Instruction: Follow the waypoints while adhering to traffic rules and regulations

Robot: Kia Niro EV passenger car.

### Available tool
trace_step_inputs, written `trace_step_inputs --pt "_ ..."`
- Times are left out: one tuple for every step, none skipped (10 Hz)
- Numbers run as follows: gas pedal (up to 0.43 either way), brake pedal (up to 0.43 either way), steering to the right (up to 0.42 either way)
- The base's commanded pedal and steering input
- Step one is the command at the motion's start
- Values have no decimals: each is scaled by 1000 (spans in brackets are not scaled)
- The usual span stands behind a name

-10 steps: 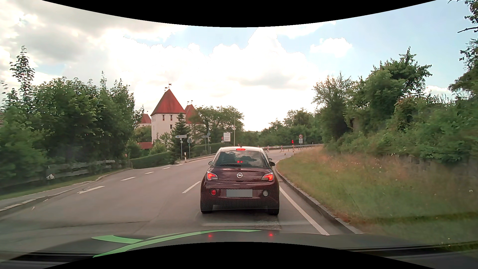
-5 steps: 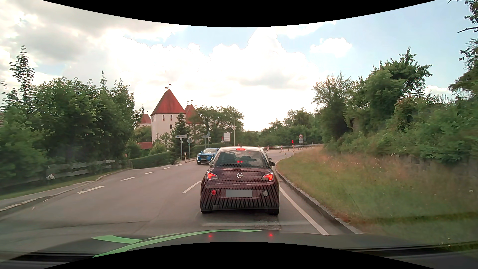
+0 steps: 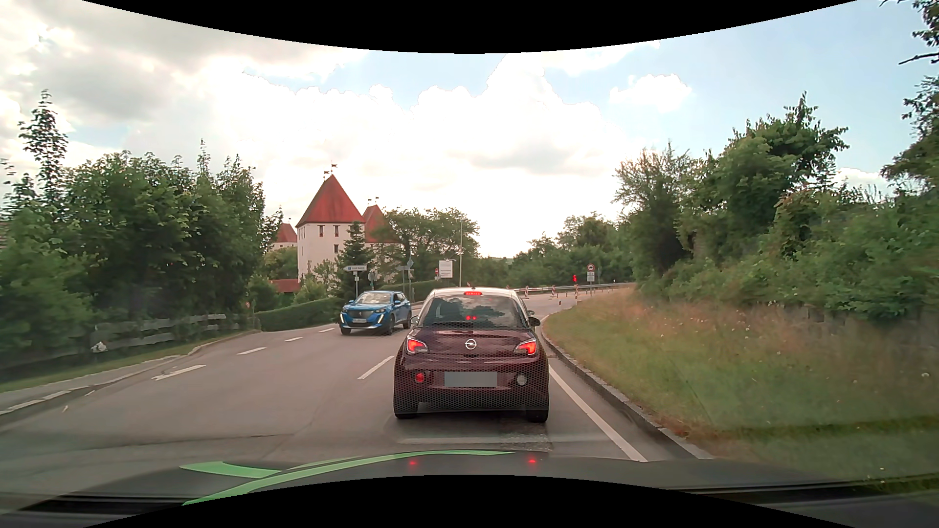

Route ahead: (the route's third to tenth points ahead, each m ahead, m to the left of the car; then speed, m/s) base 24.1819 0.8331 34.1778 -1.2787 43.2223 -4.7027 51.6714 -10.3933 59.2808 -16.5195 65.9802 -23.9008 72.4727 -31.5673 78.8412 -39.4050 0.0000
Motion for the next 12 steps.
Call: trace_step_inputs --pt "0 311 27" --pt "0 311 27" --pt "0 311 27" --pt "0 311 27" --pt "0 305 27" --pt "0 311 27" --pt "0 311 27" --pt "0 305 27" --pt "0 311 27" --pt "0 311 27" --pt "0 311 27" --pt "0 311 27"
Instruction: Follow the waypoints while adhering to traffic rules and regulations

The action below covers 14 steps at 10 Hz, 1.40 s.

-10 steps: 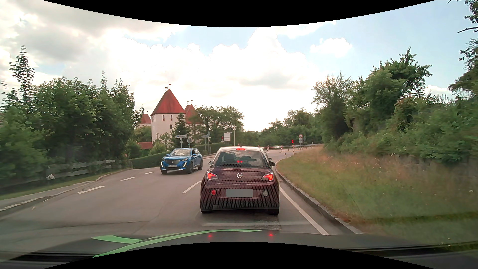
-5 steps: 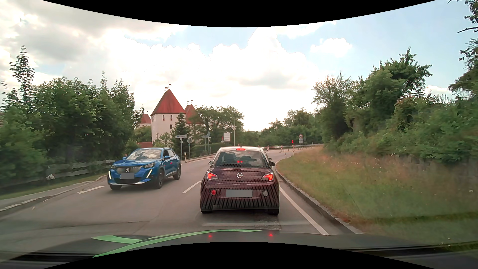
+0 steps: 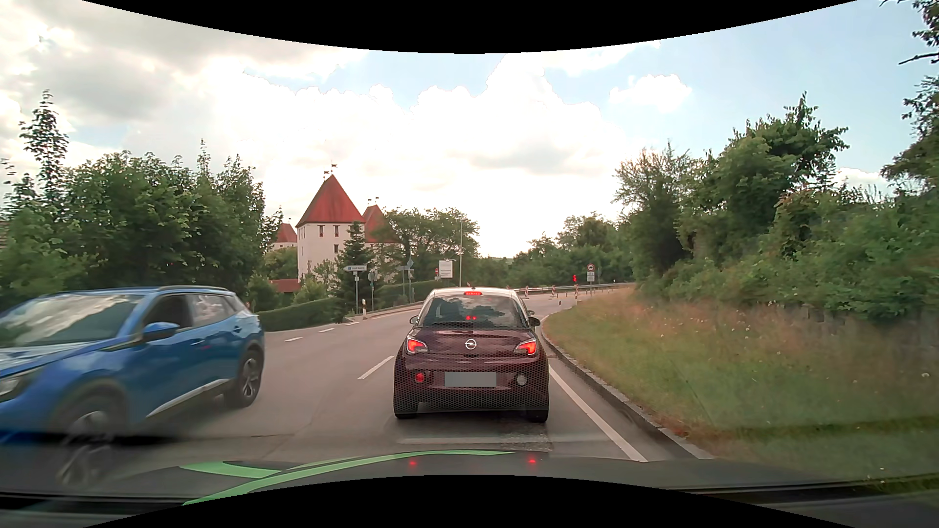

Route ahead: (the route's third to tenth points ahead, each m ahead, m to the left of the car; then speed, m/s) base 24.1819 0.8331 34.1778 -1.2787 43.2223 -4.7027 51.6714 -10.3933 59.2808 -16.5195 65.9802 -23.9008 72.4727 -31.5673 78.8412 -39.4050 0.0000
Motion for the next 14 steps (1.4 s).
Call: trace_step_inputs --pt "0 305 27" --pt "0 311 27" --pt "0 311 27" --pt "0 311 27" --pt "0 311 27" --pt "0 311 27" --pt "0 311 27" --pt "0 311 27" --pt "0 305 27" --pt "0 311 27" --pt "0 311 27" --pt "0 311 27" --pt "0 311 27" --pt "0 311 27"
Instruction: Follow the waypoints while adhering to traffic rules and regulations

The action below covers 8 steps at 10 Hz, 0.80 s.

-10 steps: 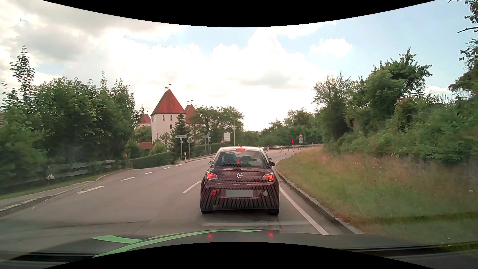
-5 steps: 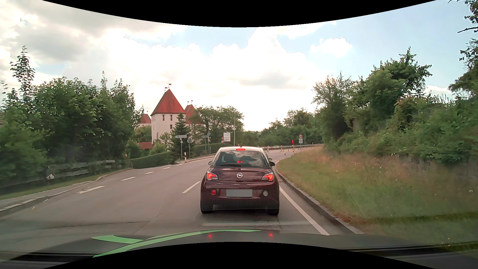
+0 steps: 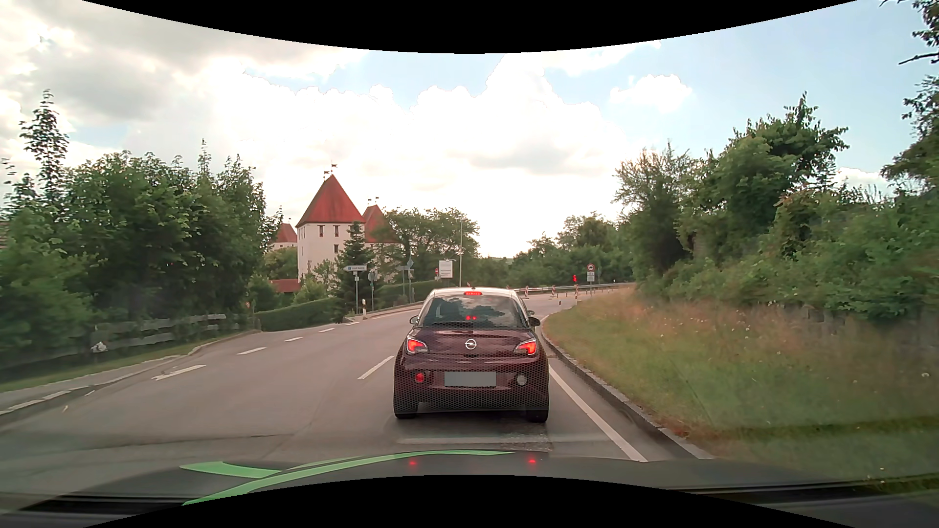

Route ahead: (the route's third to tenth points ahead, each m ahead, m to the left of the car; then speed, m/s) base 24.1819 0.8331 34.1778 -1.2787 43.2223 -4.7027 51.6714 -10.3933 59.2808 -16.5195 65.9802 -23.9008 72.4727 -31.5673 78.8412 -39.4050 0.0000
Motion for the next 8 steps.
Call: trace_step_inputs --pt "0 311 27" --pt "0 311 27" --pt "0 311 27" --pt "0 311 27" --pt "0 311 27" --pt "0 311 27" --pt "0 311 27" --pt "0 311 27"
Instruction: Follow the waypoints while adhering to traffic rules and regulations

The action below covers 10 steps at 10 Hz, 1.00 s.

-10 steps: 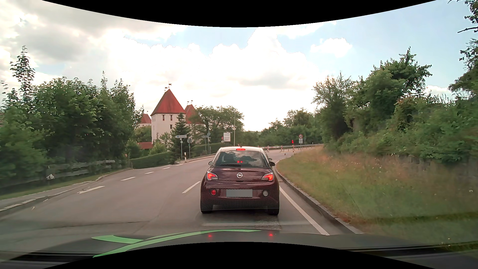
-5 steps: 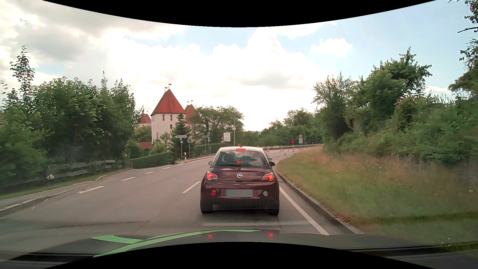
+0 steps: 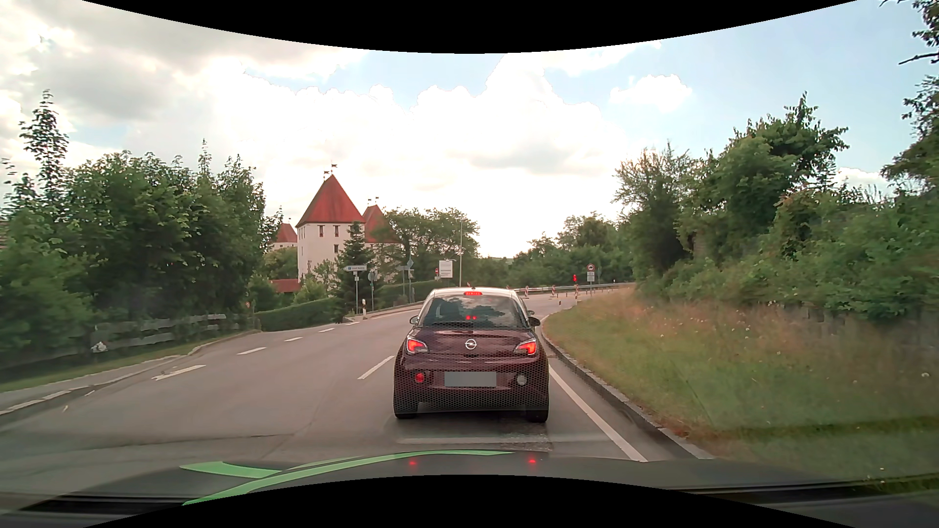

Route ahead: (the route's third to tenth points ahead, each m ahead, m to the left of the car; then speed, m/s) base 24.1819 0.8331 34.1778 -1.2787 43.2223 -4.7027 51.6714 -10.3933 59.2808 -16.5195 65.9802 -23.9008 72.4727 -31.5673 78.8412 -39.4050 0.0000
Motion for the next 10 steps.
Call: trace_step_inputs --pt "0 311 27" --pt "0 311 27" --pt "0 311 27" --pt "0 311 27" --pt "0 311 27" --pt "0 311 27" --pt "0 311 27" --pt "0 311 27" --pt "0 311 27" --pt "0 311 27"
